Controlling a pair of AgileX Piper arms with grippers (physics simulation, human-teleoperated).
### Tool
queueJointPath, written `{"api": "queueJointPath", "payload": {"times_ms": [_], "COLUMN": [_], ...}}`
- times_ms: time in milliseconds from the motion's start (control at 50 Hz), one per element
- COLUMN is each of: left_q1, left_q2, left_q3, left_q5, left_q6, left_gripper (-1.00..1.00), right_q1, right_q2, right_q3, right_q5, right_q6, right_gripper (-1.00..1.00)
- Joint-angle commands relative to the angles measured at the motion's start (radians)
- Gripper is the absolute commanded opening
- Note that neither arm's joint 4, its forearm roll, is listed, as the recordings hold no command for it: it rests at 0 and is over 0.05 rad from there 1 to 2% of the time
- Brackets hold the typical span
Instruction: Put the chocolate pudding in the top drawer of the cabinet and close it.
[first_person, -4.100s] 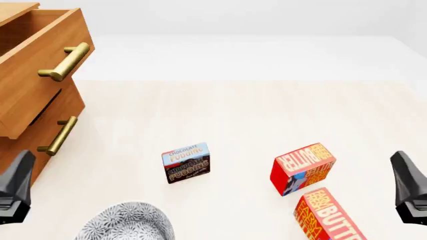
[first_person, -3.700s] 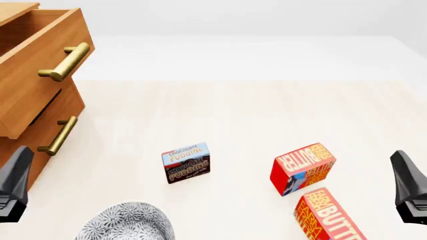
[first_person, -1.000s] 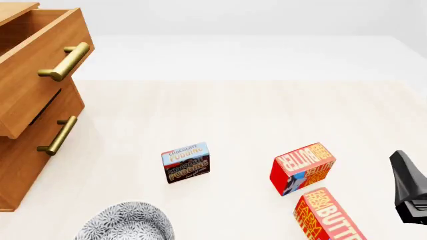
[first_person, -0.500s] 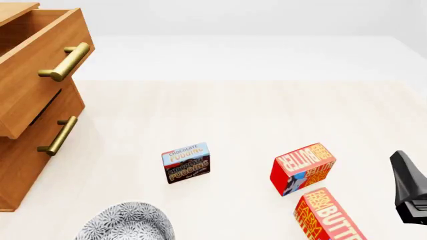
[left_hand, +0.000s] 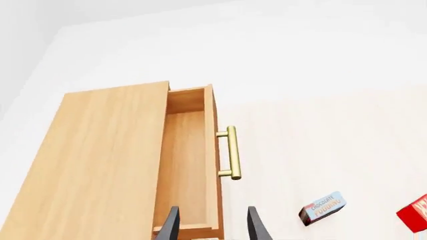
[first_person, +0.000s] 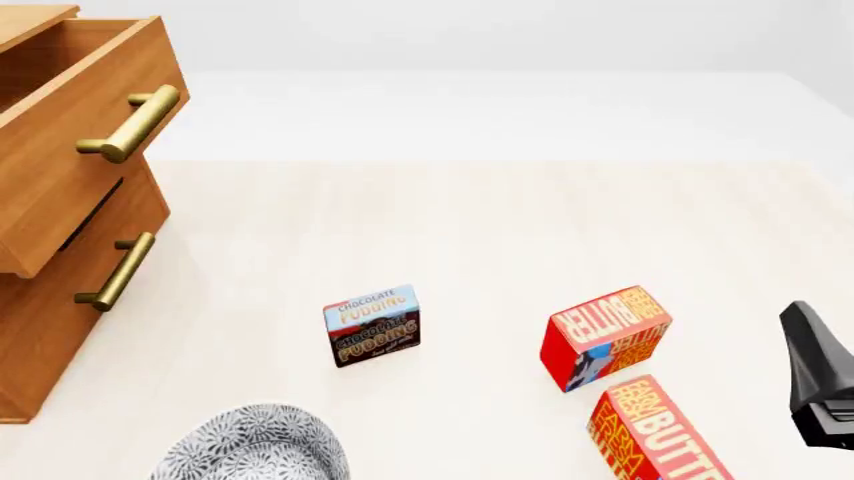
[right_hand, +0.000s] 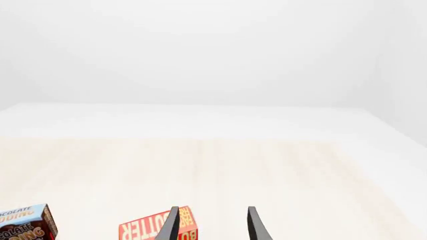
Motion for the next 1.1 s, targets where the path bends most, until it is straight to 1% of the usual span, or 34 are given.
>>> {"api": "queueJointPath", "payload": {"times_ms": [20, 200, 220, 260, 280, 420, 580, 600, 640, 860, 920, 960, 980, 1020, 1100], "left_q1": [-0.006, 0.000, -0.008, 0.004, -0.003, -0.006, -0.008, 0.006, 0.007, -0.003, -0.005, -0.008, -0.001, 0.000, -0.001], "left_q2": [0.039, 0.059, 0.063, 0.070, 0.074, 0.109, 0.140, 0.142, 0.142, 0.158, 0.172, 0.177, 0.173, 0.171, 0.175], "left_q3": [-0.004, -0.024, -0.019, -0.027, -0.025, -0.045, -0.047, -0.035, -0.027, -0.014, -0.018, -0.007, 0.003, 0.019, 0.027], "left_q5": [0.004, 0.004, 0.004, 0.004, 0.004, 0.004, 0.004, 0.004, 0.004, 0.004, 0.004, 0.003, 0.001, -0.004, -0.014], "left_q6": [0.008, 0.004, -0.005, 0.003, -0.006, -0.010, -0.020, -0.003, 0.001, 0.005, -0.008, -0.014, -0.002, 0.000, -0.005], "left_gripper": [1.00, 1.00, 1.00, 1.00, 1.00, 1.00, 1.00, 1.00, 1.00, 1.00, 1.00, 1.00, 1.00, 1.00, 1.00], "right_q1": [0.000, 0.000, 0.000, 0.000, 0.000, 0.000, 0.000, 0.000, 0.000, 0.000, 0.000, 0.000, 0.000, 0.000, 0.000], "right_q2": [0.000, 0.000, 0.000, 0.000, 0.000, 0.000, 0.000, 0.000, 0.000, 0.000, 0.000, 0.000, 0.000, 0.000, 0.000], "right_q3": [0.000, 0.000, 0.000, 0.000, 0.000, 0.000, 0.000, 0.000, 0.000, 0.000, 0.000, 0.000, 0.000, 0.000, 0.000], "right_q5": [0.000, 0.000, 0.000, 0.000, 0.000, 0.000, 0.000, 0.000, 0.000, 0.000, 0.000, 0.000, 0.000, 0.000, 0.000], "right_q6": [0.000, 0.000, 0.000, 0.000, 0.000, 0.000, 0.000, 0.000, 0.000, 0.000, 0.000, 0.000, 0.000, 0.000, 0.000], "right_gripper": [1.00, 1.00, 1.00, 1.00, 1.00, 1.00, 1.00, 1.00, 1.00, 1.00, 1.00, 1.00, 1.00, 1.00, 1.00]}}
